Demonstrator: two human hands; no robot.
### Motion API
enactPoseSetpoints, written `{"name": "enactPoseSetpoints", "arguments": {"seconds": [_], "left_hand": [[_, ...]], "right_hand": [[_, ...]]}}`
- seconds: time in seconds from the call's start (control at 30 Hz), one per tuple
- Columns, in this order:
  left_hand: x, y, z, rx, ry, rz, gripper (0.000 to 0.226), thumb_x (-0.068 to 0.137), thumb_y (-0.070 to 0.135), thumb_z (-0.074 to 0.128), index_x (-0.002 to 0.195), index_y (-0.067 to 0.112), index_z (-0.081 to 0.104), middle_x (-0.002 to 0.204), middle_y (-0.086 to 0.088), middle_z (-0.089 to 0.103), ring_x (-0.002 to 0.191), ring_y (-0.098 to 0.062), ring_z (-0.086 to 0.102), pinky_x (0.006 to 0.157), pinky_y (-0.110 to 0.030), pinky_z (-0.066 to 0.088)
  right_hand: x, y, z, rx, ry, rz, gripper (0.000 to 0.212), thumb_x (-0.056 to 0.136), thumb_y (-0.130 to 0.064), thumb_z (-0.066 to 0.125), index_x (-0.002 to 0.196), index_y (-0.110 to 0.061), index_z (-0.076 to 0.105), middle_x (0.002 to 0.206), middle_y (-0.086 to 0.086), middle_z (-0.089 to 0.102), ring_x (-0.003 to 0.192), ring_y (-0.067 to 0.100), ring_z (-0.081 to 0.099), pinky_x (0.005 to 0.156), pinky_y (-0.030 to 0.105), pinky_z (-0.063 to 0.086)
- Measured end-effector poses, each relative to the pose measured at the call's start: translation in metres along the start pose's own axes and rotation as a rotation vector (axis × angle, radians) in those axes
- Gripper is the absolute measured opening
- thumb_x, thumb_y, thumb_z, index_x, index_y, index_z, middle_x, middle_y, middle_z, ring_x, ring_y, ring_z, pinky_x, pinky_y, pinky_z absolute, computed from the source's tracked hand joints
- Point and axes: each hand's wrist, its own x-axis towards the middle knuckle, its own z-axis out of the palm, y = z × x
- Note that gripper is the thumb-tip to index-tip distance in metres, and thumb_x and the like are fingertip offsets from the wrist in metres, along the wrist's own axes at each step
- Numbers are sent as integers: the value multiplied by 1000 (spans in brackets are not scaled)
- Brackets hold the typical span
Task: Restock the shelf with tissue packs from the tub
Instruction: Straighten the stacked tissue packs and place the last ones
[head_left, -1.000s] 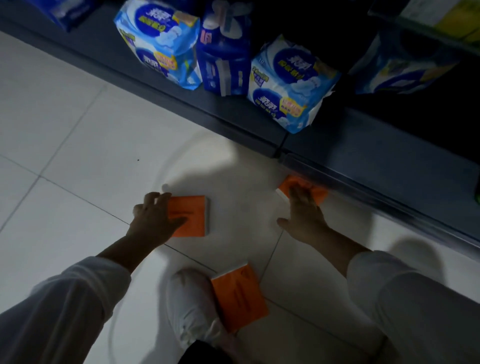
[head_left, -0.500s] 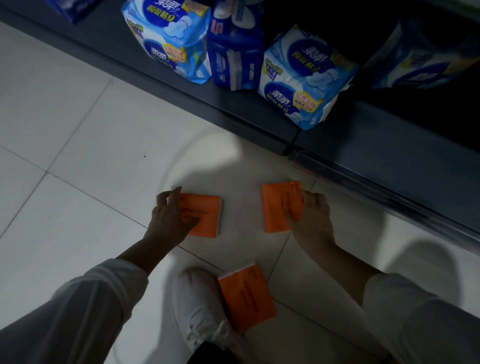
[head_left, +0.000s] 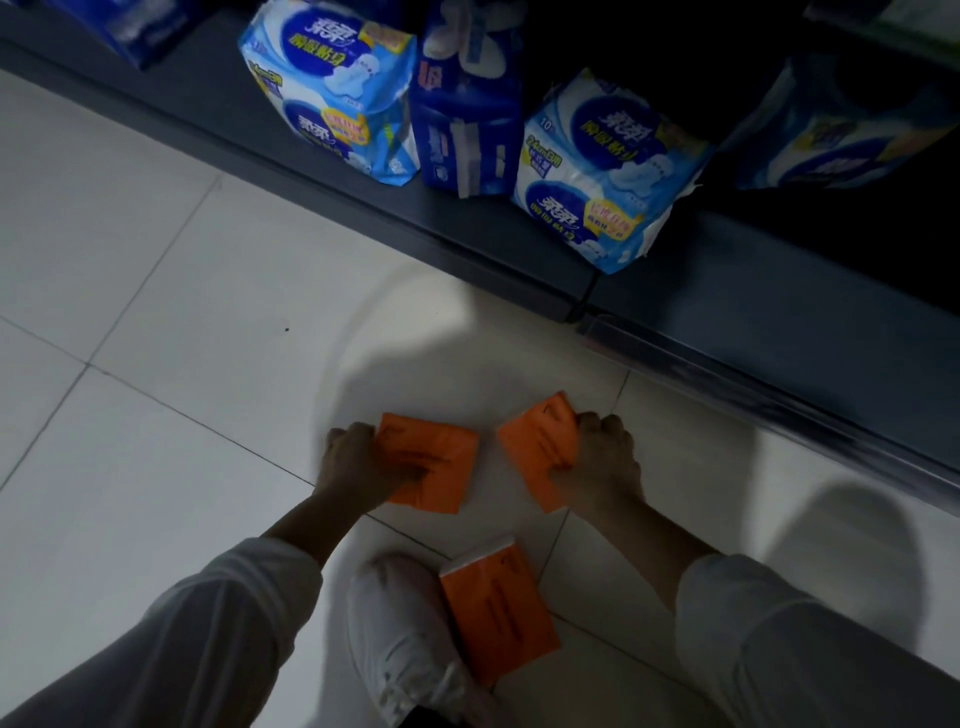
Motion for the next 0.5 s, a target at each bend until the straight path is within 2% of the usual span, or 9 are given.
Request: {"name": "enactPoseSetpoints", "arguments": {"seconds": [0.13, 0.23, 0.3, 0.4, 0.5], "left_hand": [[-9, 5, -7, -171, -30, 98, 52, 69, 17, 79, 112, 11, 50, 112, -13, 55, 99, -27, 55, 74, -35, 50], [-21, 13, -20, -253, -118, 157, 46, 72, 6, 73, 108, 17, 45, 106, -10, 59, 95, -26, 58, 69, -32, 50], [-35, 23, -34, -275, -135, 211, 50, 66, 13, 72, 108, 18, 46, 99, -7, 59, 91, -24, 58, 62, -27, 45], [-58, 39, -61, -279, -157, 301, 57, 50, 25, 65, 104, 10, 53, 92, -5, 61, 87, -22, 59, 65, -26, 47], [-88, 58, -90, -261, -249, 356, 49, 53, 23, 66, 98, 6, 58, 83, -9, 61, 75, -19, 58, 62, -26, 46]], "right_hand": [[-17, 6, -4, 180, -61, -40, 43, 87, -12, 52, 128, -10, 39, 121, 16, 47, 106, 32, 53, 83, 35, 47], [-31, 9, -20, 253, -106, -71, 44, 90, -18, 50, 132, -15, 39, 119, 15, 52, 104, 29, 55, 85, 34, 47], [-41, 11, -36, 267, -122, -98, 45, 90, -23, 52, 132, -18, 40, 120, 13, 54, 106, 27, 55, 89, 36, 47], [-63, 15, -69, 283, -141, -140, 46, 91, -28, 54, 134, -20, 39, 122, 9, 56, 106, 22, 55, 88, 29, 46], [-92, 18, -103, 318, -107, -180, 50, 89, -30, 58, 134, -20, 39, 123, 3, 57, 103, 15, 55, 83, 23, 44]]}}
